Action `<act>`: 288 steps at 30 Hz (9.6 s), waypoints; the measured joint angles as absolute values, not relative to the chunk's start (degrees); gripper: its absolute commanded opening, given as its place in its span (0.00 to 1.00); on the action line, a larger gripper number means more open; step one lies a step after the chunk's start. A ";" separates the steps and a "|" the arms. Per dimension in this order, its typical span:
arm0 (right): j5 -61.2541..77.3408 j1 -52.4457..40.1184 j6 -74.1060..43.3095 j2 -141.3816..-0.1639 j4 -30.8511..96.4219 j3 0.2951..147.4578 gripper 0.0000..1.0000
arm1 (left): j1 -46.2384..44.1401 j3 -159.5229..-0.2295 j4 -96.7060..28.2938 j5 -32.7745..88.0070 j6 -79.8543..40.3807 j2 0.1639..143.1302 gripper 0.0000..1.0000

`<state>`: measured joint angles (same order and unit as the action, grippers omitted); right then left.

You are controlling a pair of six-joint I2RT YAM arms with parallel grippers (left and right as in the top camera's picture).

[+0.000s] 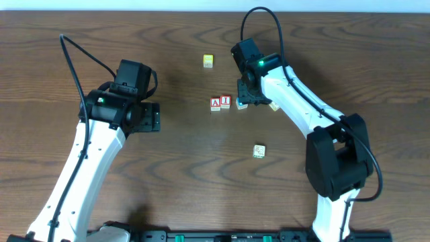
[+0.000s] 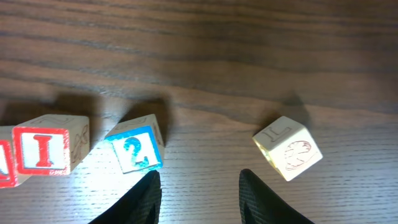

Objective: Spell out Ai2

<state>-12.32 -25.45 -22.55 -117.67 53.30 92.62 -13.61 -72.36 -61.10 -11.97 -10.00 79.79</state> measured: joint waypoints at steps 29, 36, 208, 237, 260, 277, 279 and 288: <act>-13.54 -24.62 -23.03 -122.83 51.94 92.27 0.39 | -13.61 -72.36 -61.10 -11.97 -10.00 79.79 0.95; -10.61 -25.47 -23.88 -123.15 50.30 92.18 0.39 | -13.61 -72.36 -61.10 -11.97 -10.00 79.79 0.95; 9.98 2.59 -11.62 -0.71 2.98 0.40 0.99 | -13.17 -39.46 -22.52 -12.58 -9.13 27.94 0.95; 10.00 2.59 -11.62 -0.69 2.98 0.40 0.99 | -9.69 -0.34 9.56 -10.66 -9.13 0.84 0.95; 9.98 2.59 -11.62 -0.69 2.98 0.40 0.99 | -2.02 -0.95 -0.51 -7.46 -2.50 0.58 0.95; 9.98 2.59 -11.62 -0.69 2.98 0.40 0.99 | -2.02 -0.99 -0.62 -7.44 -2.50 0.58 0.95; 10.00 2.59 -11.62 -0.69 2.98 0.40 0.99 | -2.02 -0.99 -0.62 -7.44 -2.48 0.58 0.95; 10.00 2.59 -11.62 -0.69 2.98 0.40 0.99 | -2.02 -0.99 -0.62 -7.44 -2.50 0.58 0.95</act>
<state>10.00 2.59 -11.62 -0.69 2.98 0.40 -2.02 -0.99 -0.62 -7.44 -2.50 0.58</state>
